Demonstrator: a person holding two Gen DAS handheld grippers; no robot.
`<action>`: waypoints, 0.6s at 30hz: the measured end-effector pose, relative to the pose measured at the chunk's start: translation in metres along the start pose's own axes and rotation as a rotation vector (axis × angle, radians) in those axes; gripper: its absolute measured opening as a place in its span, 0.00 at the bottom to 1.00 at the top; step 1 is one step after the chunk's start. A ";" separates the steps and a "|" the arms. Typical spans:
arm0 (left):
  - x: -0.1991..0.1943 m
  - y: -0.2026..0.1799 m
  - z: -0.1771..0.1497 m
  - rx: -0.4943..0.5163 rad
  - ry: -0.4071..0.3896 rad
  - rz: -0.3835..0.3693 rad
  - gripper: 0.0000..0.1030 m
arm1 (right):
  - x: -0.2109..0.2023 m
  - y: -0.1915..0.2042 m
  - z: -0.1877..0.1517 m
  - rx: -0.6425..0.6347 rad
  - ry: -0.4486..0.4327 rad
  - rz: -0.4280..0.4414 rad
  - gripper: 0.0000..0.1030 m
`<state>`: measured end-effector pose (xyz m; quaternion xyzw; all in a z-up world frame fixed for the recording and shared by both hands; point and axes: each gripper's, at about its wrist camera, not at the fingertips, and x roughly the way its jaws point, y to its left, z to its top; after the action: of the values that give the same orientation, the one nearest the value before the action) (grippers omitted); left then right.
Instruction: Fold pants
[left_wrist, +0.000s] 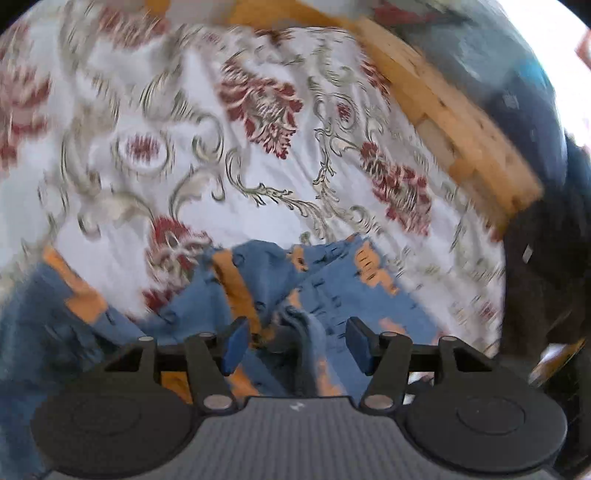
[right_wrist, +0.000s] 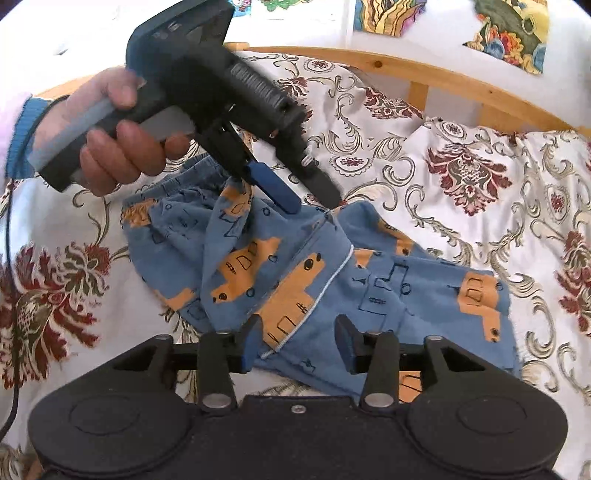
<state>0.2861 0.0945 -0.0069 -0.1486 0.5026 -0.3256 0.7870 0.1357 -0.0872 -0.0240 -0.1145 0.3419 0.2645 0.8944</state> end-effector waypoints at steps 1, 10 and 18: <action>0.001 0.007 0.003 -0.063 0.011 -0.021 0.61 | 0.004 0.002 0.000 0.001 0.004 -0.001 0.45; 0.042 0.040 0.017 -0.407 0.165 0.064 0.56 | 0.019 0.017 -0.013 -0.054 0.057 0.017 0.45; 0.029 0.009 0.017 -0.196 0.110 0.091 0.14 | 0.019 0.019 -0.017 -0.073 0.064 0.033 0.48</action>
<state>0.3128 0.0809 -0.0242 -0.1838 0.5807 -0.2464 0.7538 0.1280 -0.0702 -0.0499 -0.1499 0.3624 0.2878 0.8737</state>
